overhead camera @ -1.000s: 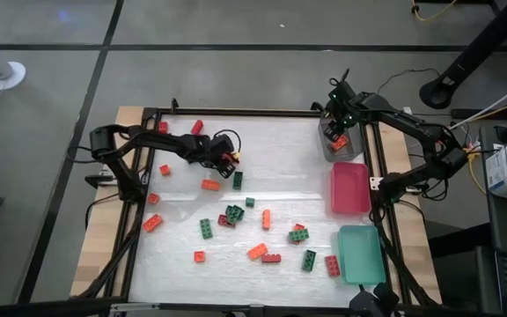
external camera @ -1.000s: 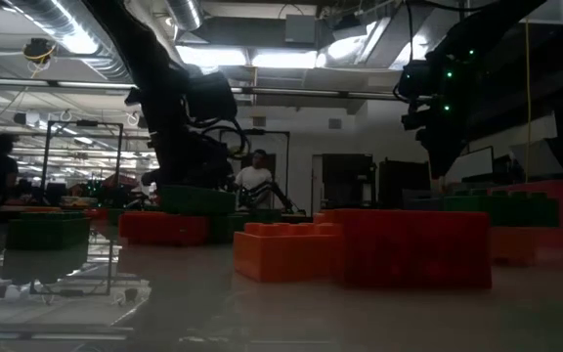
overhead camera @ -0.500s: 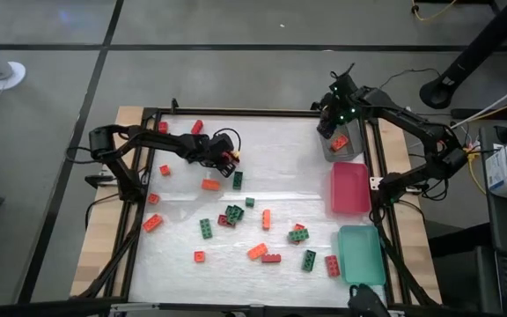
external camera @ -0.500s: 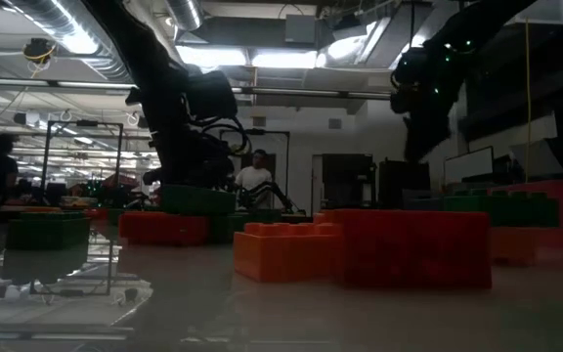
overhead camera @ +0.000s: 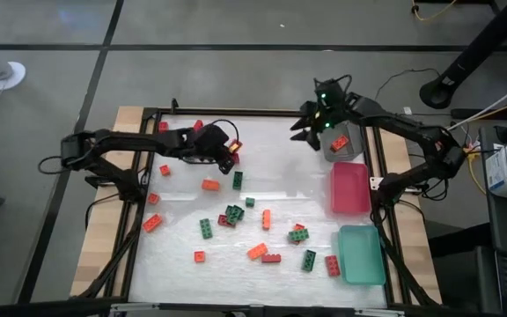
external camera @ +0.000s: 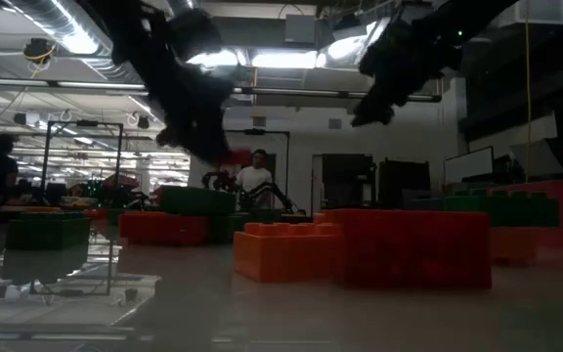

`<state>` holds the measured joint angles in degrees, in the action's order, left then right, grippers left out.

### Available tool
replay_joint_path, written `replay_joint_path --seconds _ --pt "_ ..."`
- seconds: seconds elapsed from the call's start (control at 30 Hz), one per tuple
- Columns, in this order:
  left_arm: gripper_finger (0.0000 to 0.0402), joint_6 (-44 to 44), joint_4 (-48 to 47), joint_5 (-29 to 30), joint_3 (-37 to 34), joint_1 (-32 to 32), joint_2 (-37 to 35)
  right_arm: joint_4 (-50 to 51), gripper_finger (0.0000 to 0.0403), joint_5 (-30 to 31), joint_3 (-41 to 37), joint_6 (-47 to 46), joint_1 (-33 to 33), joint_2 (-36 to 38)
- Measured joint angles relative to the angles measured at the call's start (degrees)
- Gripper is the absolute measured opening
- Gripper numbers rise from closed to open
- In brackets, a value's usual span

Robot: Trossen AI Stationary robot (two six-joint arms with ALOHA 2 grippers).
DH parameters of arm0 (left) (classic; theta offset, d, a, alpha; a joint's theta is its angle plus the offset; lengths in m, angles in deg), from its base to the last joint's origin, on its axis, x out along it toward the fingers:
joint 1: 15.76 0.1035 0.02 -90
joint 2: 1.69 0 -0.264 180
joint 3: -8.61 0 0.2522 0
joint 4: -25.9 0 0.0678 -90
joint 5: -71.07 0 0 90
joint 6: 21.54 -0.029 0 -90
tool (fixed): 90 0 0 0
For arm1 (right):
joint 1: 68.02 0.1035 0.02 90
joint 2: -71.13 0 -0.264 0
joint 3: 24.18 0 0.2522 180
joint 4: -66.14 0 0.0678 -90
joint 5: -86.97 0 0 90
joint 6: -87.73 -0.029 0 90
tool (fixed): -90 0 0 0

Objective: Sort blocks
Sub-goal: Put the red game piece into the red bin

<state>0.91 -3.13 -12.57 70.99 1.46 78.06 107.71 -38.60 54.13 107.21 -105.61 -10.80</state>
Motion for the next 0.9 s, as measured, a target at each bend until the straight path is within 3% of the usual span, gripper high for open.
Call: replay_joint_path --seconds 0.33,0.57,0.77,0.9 --pt "0.0137 -2.86 7.32 -15.12 0.02 -5.87 -2.54 -11.74 0.0202 8.89 0.0 12.4 17.13 -0.09" --pt "0.0138 -2.94 12.29 -24.61 0.03 -7.61 -2.54 -12.61 0.0202 16.7 -0.02 23.98 28.64 -0.09" --pt "0.0138 -3.54 15.87 -25.85 0.04 -8.95 -2.52 -18.28 0.0202 24.84 -0.04 25.69 34.73 -0.09" --pt "0.0139 -4.1 17.27 -25.87 0.04 -10.06 -2.52 -18.89 0.0202 25.5 -0.04 25.62 35.53 -0.09"
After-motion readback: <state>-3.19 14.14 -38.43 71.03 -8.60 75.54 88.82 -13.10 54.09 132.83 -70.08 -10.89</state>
